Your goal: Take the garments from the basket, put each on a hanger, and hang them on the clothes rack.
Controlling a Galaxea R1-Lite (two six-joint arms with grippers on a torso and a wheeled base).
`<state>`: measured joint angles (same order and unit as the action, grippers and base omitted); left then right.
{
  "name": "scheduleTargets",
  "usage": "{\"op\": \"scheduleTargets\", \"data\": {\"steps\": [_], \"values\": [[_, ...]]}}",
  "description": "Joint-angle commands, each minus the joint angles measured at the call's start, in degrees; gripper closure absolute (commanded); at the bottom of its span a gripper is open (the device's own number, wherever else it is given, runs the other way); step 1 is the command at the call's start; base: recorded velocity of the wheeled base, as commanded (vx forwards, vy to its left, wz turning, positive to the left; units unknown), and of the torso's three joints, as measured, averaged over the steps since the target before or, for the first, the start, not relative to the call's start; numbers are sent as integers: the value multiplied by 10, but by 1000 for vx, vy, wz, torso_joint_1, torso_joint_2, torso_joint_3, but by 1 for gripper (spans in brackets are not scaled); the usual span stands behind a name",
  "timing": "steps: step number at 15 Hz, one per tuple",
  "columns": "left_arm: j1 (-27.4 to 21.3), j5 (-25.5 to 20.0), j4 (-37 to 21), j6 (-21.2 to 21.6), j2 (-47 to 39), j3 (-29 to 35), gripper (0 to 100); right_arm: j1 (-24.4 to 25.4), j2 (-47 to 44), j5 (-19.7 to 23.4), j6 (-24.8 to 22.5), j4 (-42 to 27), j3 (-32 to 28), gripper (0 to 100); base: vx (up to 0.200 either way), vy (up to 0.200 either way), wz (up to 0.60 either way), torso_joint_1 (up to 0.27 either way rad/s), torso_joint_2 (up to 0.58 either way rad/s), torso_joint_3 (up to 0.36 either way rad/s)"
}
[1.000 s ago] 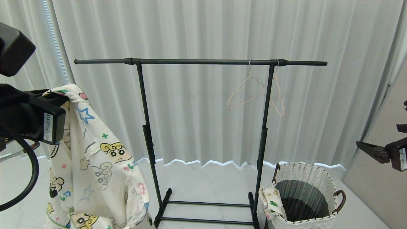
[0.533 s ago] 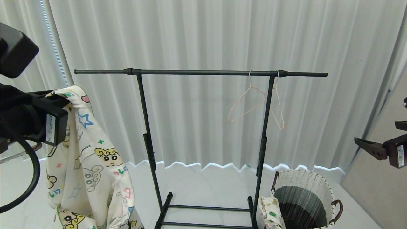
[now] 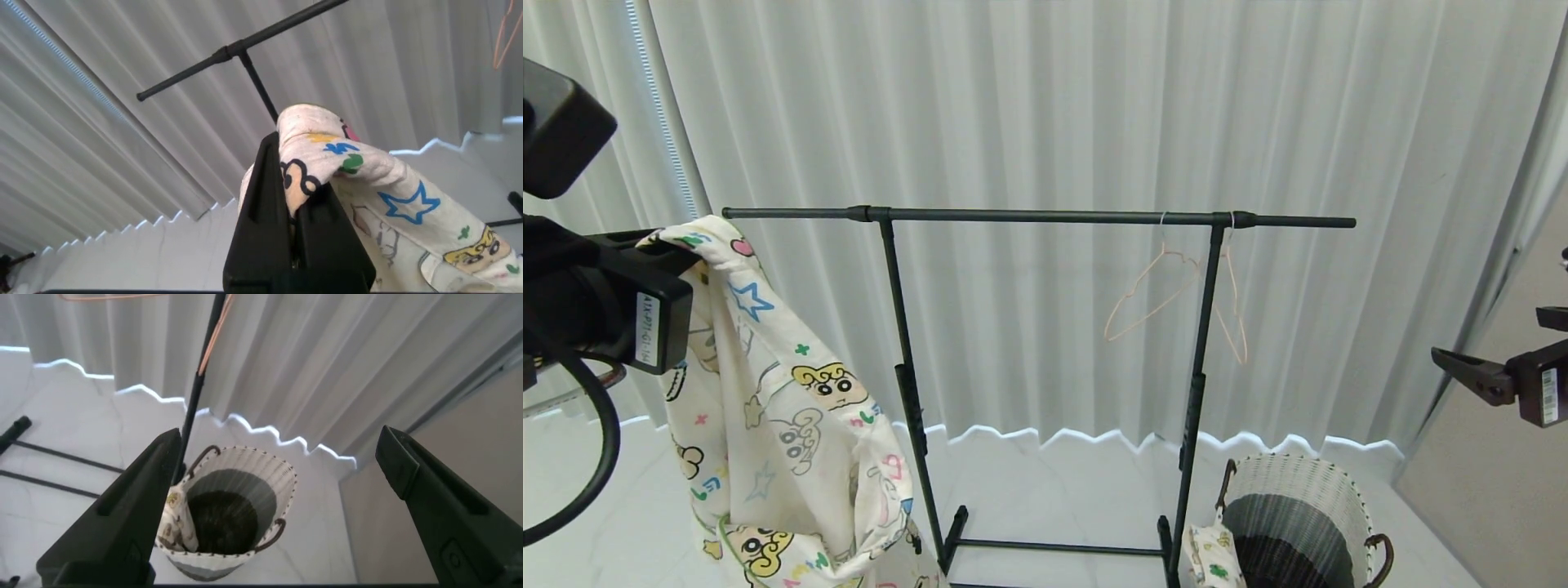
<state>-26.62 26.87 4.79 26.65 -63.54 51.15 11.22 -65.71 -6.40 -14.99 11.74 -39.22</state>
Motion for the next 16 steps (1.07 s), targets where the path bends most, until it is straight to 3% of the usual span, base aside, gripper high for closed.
{"op": "scheduleTargets", "data": {"steps": [1,10,14,16], "values": [[0,0,0,1,-1,0,100,0,0,0,0,1,0,0,200,0,0,32,-56,-27],[0,-1,0,0,3,-1,100,0,0,0,1,2,0,0,200,0,0,7,-6,-2],[0,-1,0,0,7,-4,100,0,0,0,1,2,0,0,200,200,0,4,2,0],[0,-1,0,-1,10,-6,100,0,-1,0,1,2,0,0,0,0,0,0,0,0]]}}
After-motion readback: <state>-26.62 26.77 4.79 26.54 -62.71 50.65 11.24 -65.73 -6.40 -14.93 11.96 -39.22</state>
